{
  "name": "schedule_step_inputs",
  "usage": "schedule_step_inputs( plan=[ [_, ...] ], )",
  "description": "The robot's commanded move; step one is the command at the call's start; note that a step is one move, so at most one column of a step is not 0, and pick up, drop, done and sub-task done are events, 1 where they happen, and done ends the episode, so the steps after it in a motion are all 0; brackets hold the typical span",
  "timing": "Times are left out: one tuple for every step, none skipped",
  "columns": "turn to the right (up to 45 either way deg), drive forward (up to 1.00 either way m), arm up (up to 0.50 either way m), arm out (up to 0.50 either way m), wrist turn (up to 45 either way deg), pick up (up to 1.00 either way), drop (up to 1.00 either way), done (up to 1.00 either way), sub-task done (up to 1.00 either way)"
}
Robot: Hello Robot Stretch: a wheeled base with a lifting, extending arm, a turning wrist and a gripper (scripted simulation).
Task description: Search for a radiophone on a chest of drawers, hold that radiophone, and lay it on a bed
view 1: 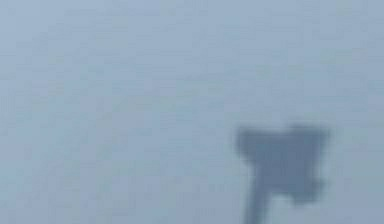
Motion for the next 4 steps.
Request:
schedule_step_inputs(
  plan=[
    [0.0, 0.0, 0.26, 0.0, 0.0, 0.0, 0.0, 0.0, 0.0],
    [0.0, 0.0, 0.0, 0.0, -45.0, 0.0, 0.0, 0.0, 0.0],
    [0.0, 0.0, 0.0, 0.0, -45.0, 0.0, 0.0, 0.0, 0.0],
    [0.0, 0.0, 0.0, 0.0, -24.0, 0.0, 0.0, 0.0, 0.0]
  ],
)
